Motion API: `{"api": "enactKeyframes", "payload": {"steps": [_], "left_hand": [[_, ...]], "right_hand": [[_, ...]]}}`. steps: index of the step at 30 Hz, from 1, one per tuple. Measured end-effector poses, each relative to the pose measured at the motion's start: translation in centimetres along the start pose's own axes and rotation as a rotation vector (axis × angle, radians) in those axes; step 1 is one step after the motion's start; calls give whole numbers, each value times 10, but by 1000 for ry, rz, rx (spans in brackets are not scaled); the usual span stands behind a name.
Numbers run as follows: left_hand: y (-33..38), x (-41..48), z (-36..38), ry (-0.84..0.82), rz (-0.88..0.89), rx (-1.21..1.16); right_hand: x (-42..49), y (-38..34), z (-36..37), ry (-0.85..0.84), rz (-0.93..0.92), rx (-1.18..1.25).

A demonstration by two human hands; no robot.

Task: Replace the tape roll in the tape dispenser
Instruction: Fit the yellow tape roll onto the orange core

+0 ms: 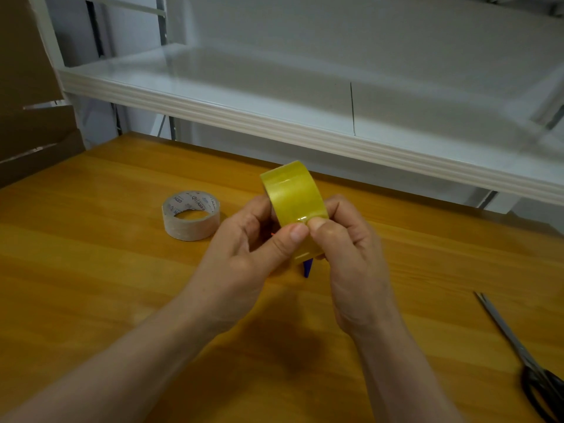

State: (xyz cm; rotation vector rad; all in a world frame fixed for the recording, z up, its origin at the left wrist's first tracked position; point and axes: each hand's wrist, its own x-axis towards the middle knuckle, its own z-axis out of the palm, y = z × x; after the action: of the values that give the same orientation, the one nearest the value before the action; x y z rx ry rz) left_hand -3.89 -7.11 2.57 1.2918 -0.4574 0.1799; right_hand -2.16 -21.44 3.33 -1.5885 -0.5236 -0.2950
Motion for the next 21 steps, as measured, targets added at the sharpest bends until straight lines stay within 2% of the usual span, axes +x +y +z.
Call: {"api": "enactKeyframes", "payload": {"steps": [4, 14, 17, 21], "left_hand": [[2, -3, 7, -52, 89, 171], [-3, -5, 7, -55, 269, 700], [-6, -3, 6, -53, 263, 692], [-4, -3, 5, -82, 122, 390]], "right_hand": [[0, -1, 0, 27, 13, 39], [0, -2, 0, 50, 71, 125], [1, -1, -1, 34, 78, 142], [0, -3, -1, -6, 39, 115]]}}
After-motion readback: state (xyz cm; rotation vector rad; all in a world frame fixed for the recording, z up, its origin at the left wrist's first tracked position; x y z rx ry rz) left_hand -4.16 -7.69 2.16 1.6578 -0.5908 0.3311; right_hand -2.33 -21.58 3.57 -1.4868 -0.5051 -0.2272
